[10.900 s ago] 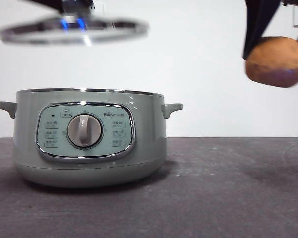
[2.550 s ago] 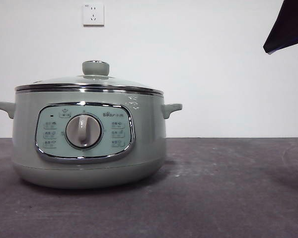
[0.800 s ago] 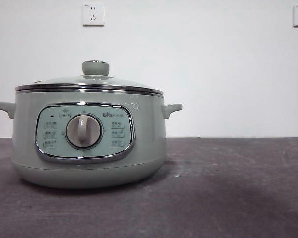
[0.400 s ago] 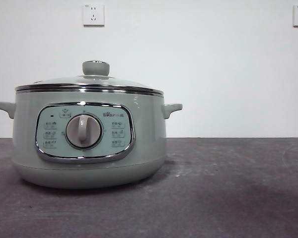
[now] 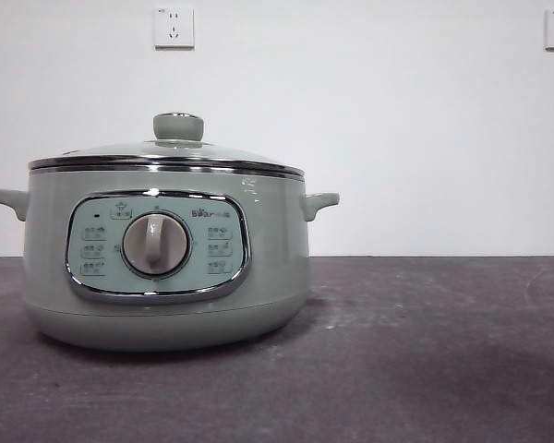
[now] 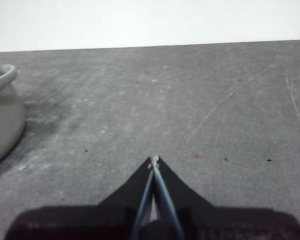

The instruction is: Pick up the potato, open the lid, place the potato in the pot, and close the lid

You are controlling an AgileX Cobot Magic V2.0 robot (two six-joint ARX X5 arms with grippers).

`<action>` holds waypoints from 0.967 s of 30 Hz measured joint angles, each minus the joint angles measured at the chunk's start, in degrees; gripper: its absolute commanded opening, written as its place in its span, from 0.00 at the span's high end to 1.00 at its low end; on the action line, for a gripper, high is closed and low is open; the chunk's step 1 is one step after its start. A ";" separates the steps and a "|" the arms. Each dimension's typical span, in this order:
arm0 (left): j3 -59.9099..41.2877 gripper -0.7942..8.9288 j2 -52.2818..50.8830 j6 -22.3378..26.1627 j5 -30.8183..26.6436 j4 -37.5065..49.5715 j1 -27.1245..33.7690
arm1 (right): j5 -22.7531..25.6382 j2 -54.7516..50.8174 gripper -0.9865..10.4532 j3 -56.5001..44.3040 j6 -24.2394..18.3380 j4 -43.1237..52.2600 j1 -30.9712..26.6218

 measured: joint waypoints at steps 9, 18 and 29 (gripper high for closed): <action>0.00 0.92 0.00 0.00 -0.02 0.00 0.00 | 0.04 0.04 0.91 0.00 0.55 0.00 0.00; 0.00 0.92 0.00 0.00 -0.02 0.00 0.00 | 0.04 0.07 0.91 0.00 0.61 0.00 0.00; 0.00 0.92 0.00 0.00 -0.02 0.00 0.00 | 0.04 0.07 0.91 0.00 0.61 -0.02 0.00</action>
